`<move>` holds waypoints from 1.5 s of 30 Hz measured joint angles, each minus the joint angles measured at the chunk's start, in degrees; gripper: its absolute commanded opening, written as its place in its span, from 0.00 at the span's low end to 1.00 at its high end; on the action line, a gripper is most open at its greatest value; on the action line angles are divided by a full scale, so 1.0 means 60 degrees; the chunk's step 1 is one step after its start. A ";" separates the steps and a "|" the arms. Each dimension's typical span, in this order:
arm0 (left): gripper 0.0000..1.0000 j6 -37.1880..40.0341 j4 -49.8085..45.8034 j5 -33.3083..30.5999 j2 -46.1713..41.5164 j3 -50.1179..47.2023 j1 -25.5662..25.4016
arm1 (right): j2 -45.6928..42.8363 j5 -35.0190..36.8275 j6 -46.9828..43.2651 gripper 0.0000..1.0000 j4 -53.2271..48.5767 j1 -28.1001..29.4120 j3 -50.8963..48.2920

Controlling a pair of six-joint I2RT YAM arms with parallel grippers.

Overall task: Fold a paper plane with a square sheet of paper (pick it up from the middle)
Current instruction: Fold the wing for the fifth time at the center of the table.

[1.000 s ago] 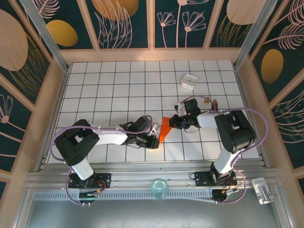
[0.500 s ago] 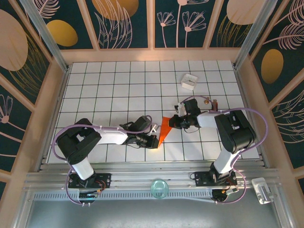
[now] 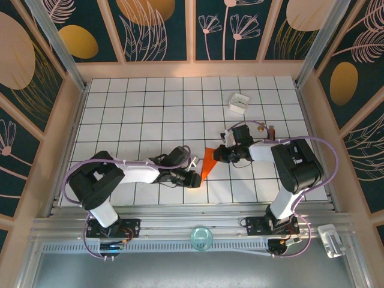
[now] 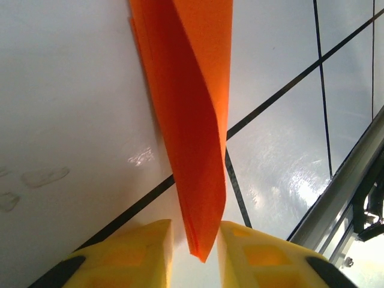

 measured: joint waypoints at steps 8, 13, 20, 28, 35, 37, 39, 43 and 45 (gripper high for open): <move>0.14 -0.0197 0.0076 -0.0025 -0.0998 0.0000 -0.0025 | 0.0007 0.0000 0.0000 0.03 0.0000 0.0000 0.0000; 0.08 -0.0372 0.0299 0.0248 -0.0838 0.0124 -0.0299 | 0.0007 0.0000 -0.0004 0.03 0.0000 0.0000 0.0000; 0.07 -0.0430 0.0455 0.0579 0.0011 0.0568 -0.0459 | 0.0007 0.0000 -0.0069 0.03 0.0000 0.0000 0.0004; 0.05 -0.0386 0.0412 0.0503 0.0448 0.0758 -0.0423 | 0.0007 0.0000 -0.0106 0.03 0.0000 0.0004 0.0004; 0.03 -0.0350 0.0310 0.0481 0.0586 0.0758 -0.0175 | 0.0007 0.0000 -0.0109 0.03 0.0000 0.0000 0.0000; 0.03 -0.0346 0.0313 0.0474 0.0586 0.0758 -0.0117 | 0.0007 0.0000 -0.0109 0.03 0.0000 0.0004 0.0004; 0.03 -0.0350 0.0313 0.0474 0.0586 0.0758 -0.0087 | 0.0018 -0.0004 -0.0109 0.03 0.0000 0.0004 0.0004; 0.03 -0.0350 0.0317 0.0477 0.0659 0.0758 -0.0047 | 0.0051 -0.0015 -0.0124 0.03 0.0000 0.0000 0.0047; 0.03 -0.0342 0.0317 0.0477 0.0718 0.0754 -0.0033 | 0.0069 -0.0018 -0.0142 0.03 0.0000 0.0000 0.0058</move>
